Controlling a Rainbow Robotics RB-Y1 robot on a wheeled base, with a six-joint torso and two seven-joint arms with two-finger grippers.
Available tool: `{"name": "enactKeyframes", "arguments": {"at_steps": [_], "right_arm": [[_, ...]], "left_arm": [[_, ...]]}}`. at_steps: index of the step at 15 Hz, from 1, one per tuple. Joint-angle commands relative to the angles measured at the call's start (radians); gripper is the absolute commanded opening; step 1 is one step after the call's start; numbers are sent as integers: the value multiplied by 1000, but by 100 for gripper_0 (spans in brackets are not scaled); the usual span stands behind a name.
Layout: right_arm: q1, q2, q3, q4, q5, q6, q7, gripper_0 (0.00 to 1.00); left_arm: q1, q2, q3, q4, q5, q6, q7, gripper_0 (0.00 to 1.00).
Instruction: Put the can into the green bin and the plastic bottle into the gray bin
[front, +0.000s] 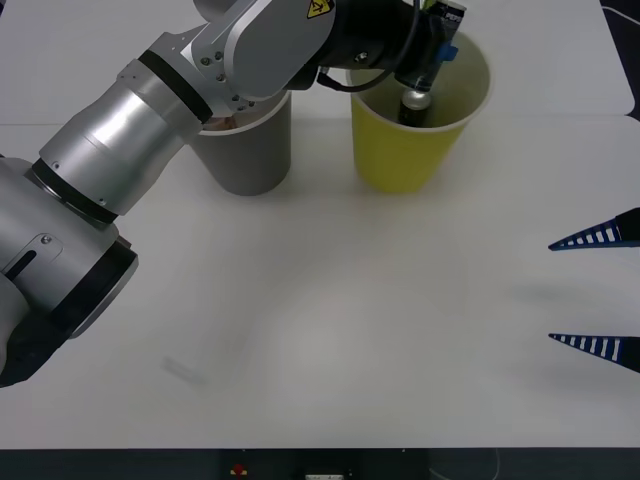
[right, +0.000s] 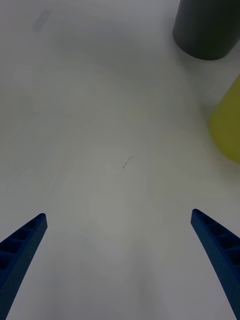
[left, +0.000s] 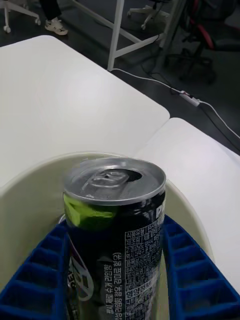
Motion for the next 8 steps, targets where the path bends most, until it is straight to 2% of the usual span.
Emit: {"name": "enactKeyframes", "arguments": {"at_steps": [1,3,5,8], "right_arm": [[0,0,0,0,0,0,0,100],[0,0,0,0,0,0,0,100],[0,0,0,0,0,0,0,100],[0,0,0,0,0,0,0,100]], "left_arm": [[0,-1,-1,0,2,-1,-3,100],[0,1,1,-1,14,-1,-6,100],[3,12,2,-1,51,-1,-66,100],[109,81,39,-144,135,-3,-137,100]]}}
